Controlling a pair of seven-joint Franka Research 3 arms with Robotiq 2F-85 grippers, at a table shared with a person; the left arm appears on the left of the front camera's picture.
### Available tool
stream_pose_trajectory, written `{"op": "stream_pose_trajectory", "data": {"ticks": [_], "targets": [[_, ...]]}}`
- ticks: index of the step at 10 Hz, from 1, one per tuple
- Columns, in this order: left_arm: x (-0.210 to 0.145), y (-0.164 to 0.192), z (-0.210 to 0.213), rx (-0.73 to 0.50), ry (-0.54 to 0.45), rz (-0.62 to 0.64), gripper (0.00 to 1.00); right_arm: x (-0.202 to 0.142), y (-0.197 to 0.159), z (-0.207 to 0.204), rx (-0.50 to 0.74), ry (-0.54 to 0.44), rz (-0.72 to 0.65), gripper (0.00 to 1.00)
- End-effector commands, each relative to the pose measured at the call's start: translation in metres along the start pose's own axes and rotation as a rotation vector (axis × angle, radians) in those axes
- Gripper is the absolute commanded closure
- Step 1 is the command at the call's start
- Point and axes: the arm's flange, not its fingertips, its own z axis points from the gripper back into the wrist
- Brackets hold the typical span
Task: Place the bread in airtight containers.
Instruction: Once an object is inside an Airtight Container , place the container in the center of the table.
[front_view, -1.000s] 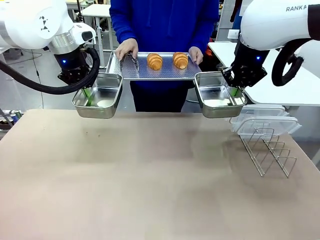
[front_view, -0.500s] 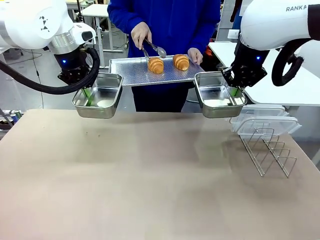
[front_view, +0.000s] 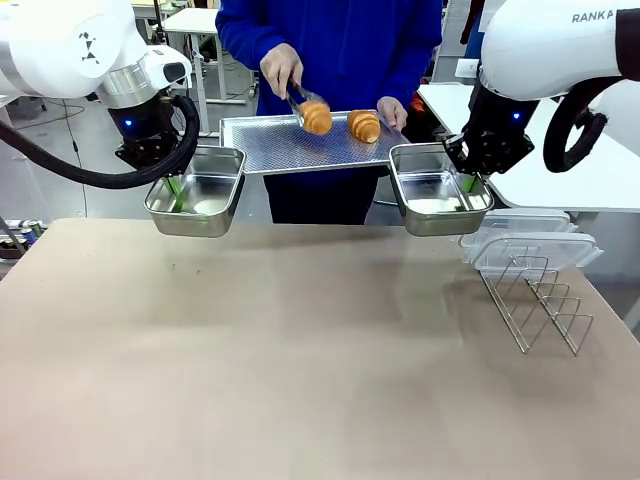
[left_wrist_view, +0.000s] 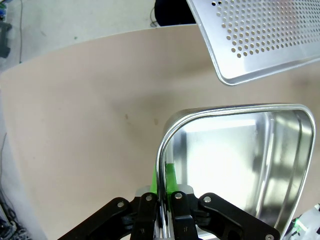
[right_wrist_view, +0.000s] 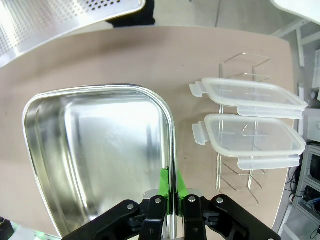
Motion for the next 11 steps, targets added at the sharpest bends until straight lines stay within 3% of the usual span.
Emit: {"op": "stream_pose_trajectory", "data": {"ticks": [1,11], "targets": [[0.0009,0.0024,0.0055,0.001,-0.012,-0.004,1.00,0.0014,-0.0016,0.0018,0.005,-0.018,0.003,1.00],[0.0009,0.0024,0.0055,0.001,-0.012,-0.004,1.00,0.0014,-0.0016,0.0018,0.005,-0.018,0.003,1.00]]}}
